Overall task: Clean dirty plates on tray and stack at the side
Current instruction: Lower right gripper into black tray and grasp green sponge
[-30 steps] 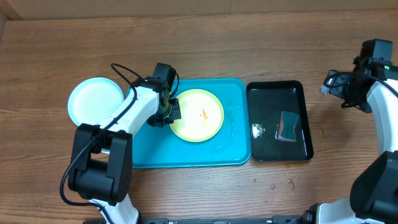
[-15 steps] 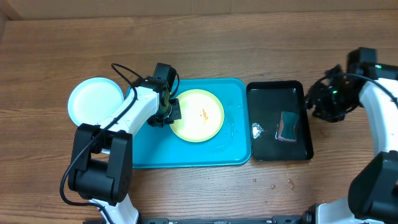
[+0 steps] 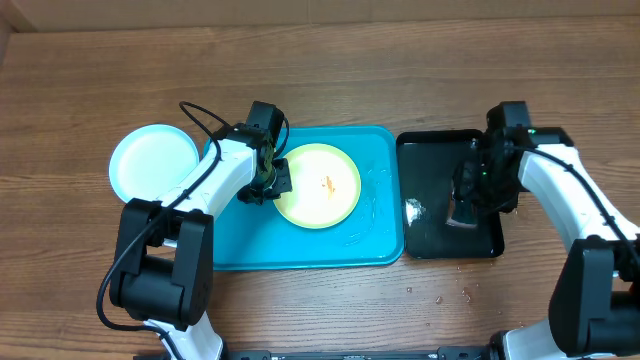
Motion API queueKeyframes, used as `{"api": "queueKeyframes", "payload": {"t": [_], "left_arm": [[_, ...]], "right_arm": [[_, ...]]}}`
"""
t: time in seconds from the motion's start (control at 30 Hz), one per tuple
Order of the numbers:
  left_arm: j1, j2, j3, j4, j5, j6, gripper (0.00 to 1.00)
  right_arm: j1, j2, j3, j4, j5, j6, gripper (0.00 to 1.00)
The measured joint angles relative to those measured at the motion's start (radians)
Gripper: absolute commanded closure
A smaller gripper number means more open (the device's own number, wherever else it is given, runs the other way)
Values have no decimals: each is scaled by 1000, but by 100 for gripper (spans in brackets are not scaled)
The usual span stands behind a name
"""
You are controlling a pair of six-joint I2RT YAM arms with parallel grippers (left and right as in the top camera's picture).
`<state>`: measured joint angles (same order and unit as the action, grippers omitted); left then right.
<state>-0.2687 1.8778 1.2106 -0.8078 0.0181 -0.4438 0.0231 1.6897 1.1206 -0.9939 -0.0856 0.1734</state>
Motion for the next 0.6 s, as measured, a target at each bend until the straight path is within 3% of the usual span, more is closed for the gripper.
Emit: {"api": "queueKeyframes", "payload": {"t": [0.2,0.3,0.53,0.6], "left_arm": [[0,0,0,0,0,0,94],[0,0,0,0,0,0,94],[0,0,0,0,0,0,95],[0,0,0,0,0,0,95]], "right_arm": [[4,0,-69,118,16,7,40],[4,0,-116,172,19,12,49],[4,0,-147,202,23,10,51],[4,0,-147,204,23,10,66]]}}
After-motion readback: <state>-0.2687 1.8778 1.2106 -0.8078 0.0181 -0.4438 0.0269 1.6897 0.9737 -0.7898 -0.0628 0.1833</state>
